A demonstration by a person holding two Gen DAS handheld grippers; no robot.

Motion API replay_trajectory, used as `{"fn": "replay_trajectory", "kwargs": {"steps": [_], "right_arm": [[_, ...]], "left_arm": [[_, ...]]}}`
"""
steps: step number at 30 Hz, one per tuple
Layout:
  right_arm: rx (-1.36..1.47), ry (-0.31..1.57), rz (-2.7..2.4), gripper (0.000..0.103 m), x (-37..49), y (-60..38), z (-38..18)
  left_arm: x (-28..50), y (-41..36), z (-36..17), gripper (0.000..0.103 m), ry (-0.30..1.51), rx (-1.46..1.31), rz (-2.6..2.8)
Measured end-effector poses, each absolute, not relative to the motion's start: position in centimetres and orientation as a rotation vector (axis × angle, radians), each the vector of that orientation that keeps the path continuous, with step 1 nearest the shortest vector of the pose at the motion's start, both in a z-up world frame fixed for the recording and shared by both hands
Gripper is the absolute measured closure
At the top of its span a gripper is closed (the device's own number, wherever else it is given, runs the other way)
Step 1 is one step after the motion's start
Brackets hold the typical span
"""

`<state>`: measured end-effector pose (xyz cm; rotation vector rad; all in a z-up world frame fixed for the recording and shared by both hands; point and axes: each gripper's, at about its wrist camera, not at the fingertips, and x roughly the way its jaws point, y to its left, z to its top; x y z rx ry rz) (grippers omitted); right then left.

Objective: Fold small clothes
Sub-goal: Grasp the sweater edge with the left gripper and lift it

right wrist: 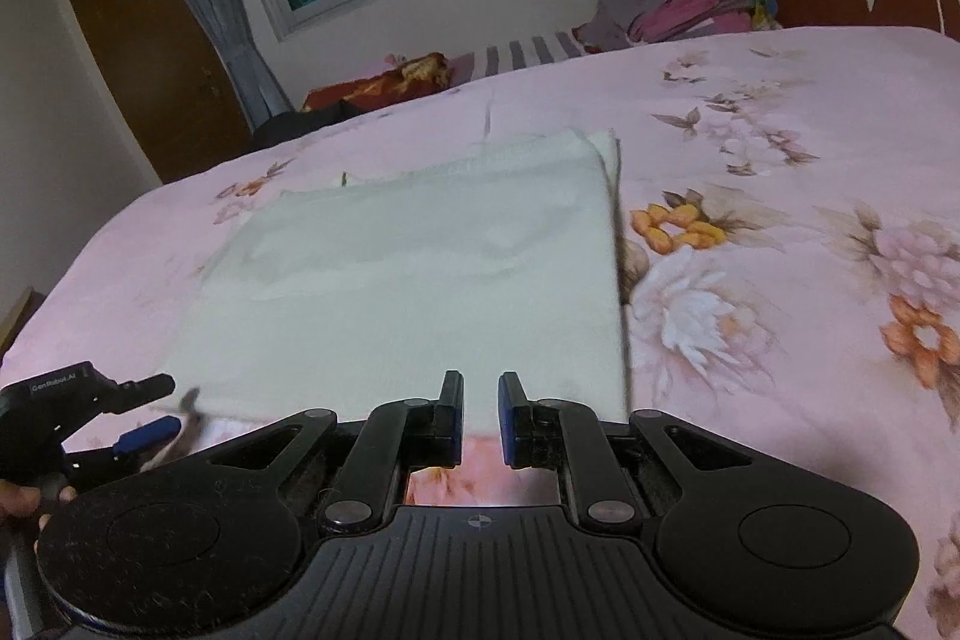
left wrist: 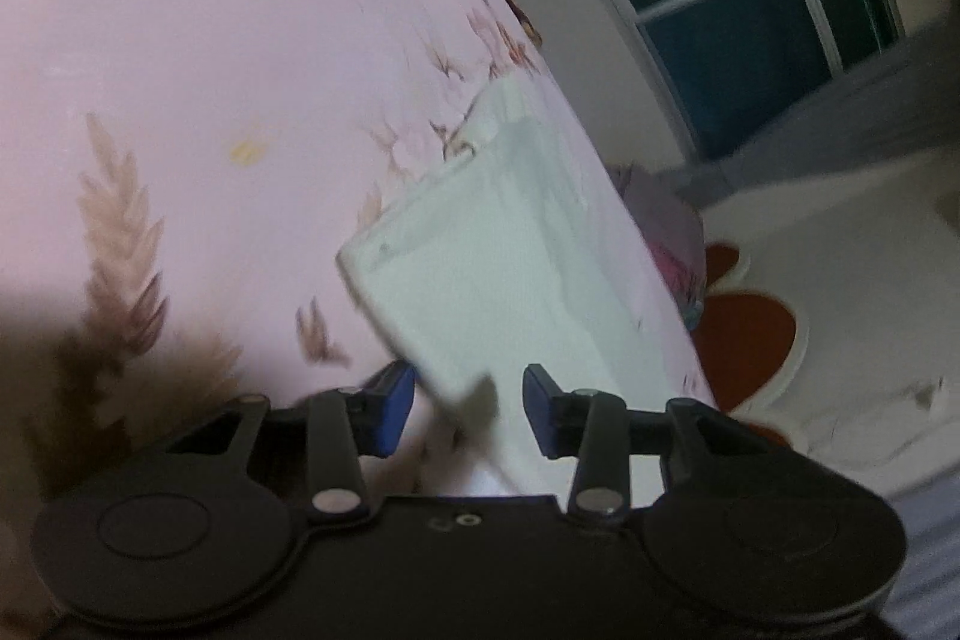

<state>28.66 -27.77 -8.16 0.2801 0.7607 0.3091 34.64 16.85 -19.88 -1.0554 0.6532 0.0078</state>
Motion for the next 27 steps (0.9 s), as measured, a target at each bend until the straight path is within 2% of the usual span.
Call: {"fn": "replay_trajectory", "kwargs": {"steps": [13, 14, 15, 17, 20, 27], "right_arm": [[0.288, 0.758, 0.357, 0.091, 35.7, -22.7, -8.3], [0.289, 0.757, 0.356, 0.091, 36.2, -22.3, -8.2], [0.29, 0.76, 0.354, 0.096, 36.9, -21.9, -8.3], [0.306, 0.778, 0.362, 0.098, 38.2, -20.9, -8.6], [0.298, 0.799, 0.376, 0.099, 39.8, -19.0, -9.2], [0.271, 0.806, 0.369, 0.099, 42.0, -16.3, -10.7]], "left_arm": [[37.8, 16.5, -20.7, 0.069, 0.534, -1.145, 0.058], [37.5, 16.7, -20.7, 0.072, 0.527, -1.146, 0.06], [37.7, 16.6, -20.8, 0.074, 0.524, -1.141, 0.065], [37.7, 16.4, -21.0, 0.092, 0.534, -1.123, 0.083], [38.2, 16.1, -21.2, 0.096, 0.559, -1.096, 0.103], [37.3, 16.2, -20.8, 0.093, 0.544, -1.029, 0.083]]}}
